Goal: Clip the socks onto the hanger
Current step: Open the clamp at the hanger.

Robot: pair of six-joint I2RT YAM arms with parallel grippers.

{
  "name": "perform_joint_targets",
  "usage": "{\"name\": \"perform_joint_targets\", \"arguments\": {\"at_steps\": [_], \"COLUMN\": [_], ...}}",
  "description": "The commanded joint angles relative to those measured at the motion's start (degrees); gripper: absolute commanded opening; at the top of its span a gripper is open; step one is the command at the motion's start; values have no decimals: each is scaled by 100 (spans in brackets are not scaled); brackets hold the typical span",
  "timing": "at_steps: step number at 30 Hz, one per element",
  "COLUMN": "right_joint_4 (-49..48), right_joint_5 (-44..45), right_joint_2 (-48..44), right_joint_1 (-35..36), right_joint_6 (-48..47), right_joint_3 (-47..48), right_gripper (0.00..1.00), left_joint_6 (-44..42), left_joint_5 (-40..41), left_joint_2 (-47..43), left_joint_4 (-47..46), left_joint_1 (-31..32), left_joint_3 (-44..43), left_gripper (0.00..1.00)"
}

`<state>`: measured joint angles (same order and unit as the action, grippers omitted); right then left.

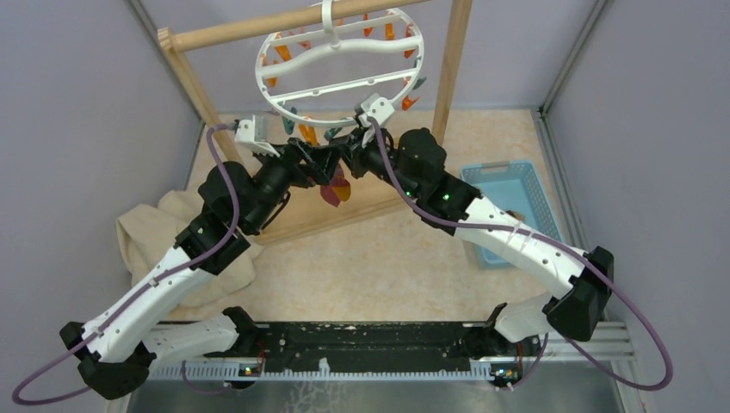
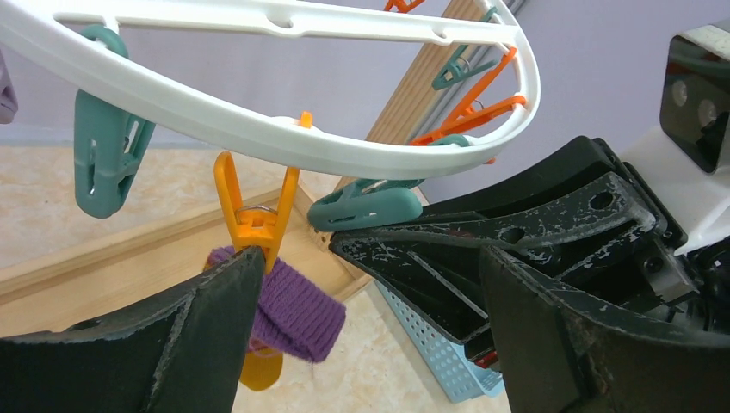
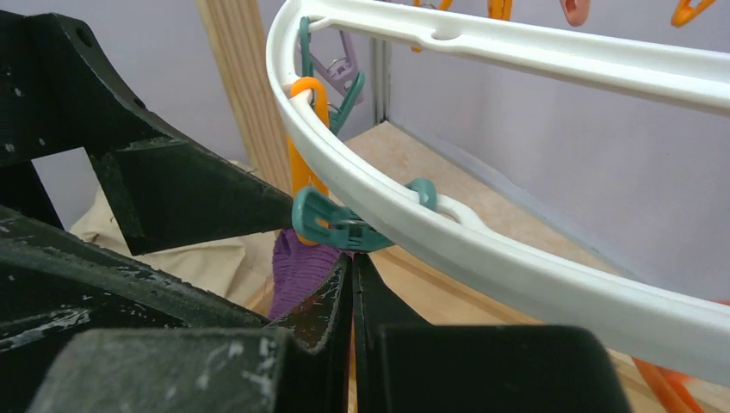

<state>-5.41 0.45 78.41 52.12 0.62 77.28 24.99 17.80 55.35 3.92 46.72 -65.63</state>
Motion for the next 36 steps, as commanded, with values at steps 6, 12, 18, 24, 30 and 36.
{"name": "perform_joint_targets", "arguments": {"at_steps": [6,12,18,24,30,36], "right_joint_4": [-235,-47,123,229,16,-287], "right_joint_5": [432,936,1063,1122,1080,585], "right_joint_2": [-971,-1445,-1889,-2058,-1973,-1648], "right_joint_1": [55,44,-413,-758,-815,-822], "right_joint_6": [-255,-627,-684,-895,-1126,-1105], "right_joint_3": [-421,-751,-961,-1047,-1123,-1099], "right_gripper": [4,23,33,34,38,46], "left_joint_6": [-121,-245,-276,-360,-277,-267], "left_joint_5": [262,407,503,1065,1136,1142], "left_joint_2": [-34,113,230,295,249,195], "left_joint_4": [-335,-585,-612,-420,-260,-246], "left_joint_1": [-22,-22,-22,-31,-36,-48], "left_joint_3": [-111,-109,-174,-227,-187,-169], "left_gripper": [99,99,99,99,99,99]}}
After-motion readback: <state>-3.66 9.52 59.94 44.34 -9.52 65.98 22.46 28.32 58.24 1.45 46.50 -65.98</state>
